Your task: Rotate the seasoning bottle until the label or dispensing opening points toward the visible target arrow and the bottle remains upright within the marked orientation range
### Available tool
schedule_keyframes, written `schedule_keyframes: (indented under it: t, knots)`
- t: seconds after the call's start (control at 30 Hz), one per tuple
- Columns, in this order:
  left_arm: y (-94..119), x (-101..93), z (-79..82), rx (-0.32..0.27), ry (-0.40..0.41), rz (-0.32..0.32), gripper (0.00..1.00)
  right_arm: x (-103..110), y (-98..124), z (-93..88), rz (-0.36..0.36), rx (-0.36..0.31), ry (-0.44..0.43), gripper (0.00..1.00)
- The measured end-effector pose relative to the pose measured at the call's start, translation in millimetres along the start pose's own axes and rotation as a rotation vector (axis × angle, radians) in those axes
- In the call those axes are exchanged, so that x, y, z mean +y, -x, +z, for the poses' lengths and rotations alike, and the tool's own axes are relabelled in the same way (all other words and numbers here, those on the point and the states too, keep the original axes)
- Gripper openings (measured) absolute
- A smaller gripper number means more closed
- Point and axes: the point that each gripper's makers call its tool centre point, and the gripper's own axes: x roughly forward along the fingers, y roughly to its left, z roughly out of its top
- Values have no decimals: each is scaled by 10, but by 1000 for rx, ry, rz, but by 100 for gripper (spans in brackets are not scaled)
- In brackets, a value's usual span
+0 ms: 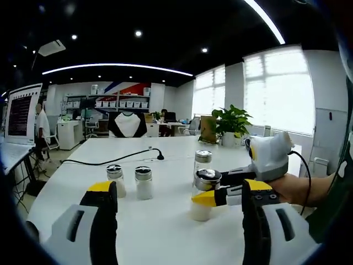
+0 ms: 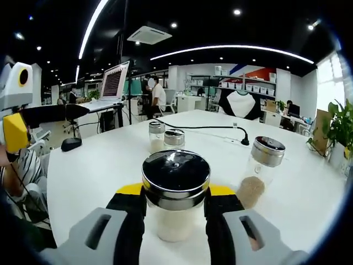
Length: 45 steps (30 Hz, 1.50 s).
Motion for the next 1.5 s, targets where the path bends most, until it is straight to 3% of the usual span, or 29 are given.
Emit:
schedule_keyframes:
  t: [0.13, 0.3, 0.37, 0.5, 0.57, 0.73, 0.9, 1.13, 1.3, 1.5]
  knots:
    - [-1, 2, -54, 25, -5, -8, 98, 13, 26, 31, 30, -28, 16, 42]
    - [9, 1, -78, 38, -18, -13, 97, 48, 36, 95, 117, -68, 29, 52]
    - [12, -6, -75, 37, -26, -16, 97, 56, 31, 67, 170, -53, 28, 54]
    - [26, -18, -60, 34, -35, -20, 98, 26, 62, 98, 241, -90, 91, 52]
    - [36, -21, -50, 32, -26, -26, 98, 27, 89, 46, 290, -69, 113, 53]
    - [49, -24, -21, 21, -12, -36, 98, -20, 92, -32, 369, -54, 75, 53]
    - [53, -22, -1, 12, 12, -44, 98, -2, 71, -112, 356, -16, 82, 53]
    - [50, -18, -53, 33, 6, -47, 97, 51, 34, -109, 352, -27, 60, 51]
    - [49, -17, -66, 37, 7, -45, 97, 104, 16, -135, 377, -35, 50, 39]
    - [45, -27, -71, 41, 6, -47, 97, 98, 25, -122, 380, -42, 45, 39]
